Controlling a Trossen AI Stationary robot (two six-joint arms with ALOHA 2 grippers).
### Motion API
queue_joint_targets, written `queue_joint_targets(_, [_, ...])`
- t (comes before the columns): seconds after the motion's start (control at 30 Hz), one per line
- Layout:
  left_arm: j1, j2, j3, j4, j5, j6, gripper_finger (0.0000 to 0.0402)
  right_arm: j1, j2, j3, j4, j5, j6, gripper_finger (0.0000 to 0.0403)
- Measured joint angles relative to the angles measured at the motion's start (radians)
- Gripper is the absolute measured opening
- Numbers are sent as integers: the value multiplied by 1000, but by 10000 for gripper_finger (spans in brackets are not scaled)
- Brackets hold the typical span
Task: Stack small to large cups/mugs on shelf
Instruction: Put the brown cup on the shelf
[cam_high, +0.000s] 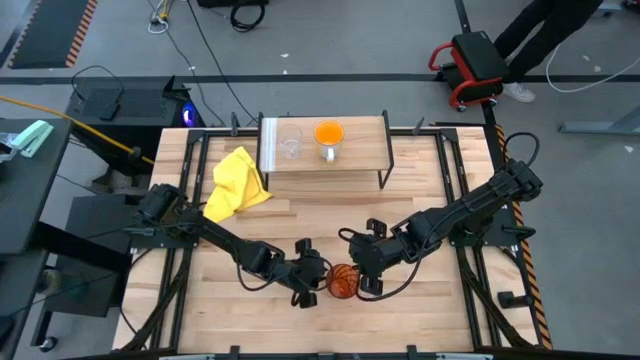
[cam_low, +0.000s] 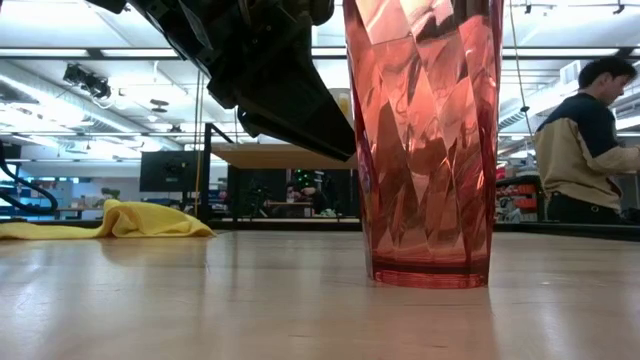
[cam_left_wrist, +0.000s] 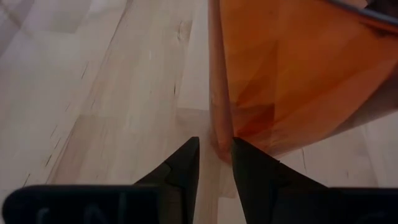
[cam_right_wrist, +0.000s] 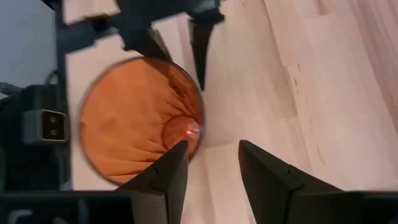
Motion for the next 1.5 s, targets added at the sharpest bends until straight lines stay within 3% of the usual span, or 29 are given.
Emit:
queue_joint_targets(0.87, [0, 0, 0, 10, 0, 8, 102, 7, 73, -9, 6, -3, 6, 145])
queue_joint_targets(1.5, [0, 0, 0, 9, 0, 9, 100, 6, 72, -9, 11, -22, -25, 10])
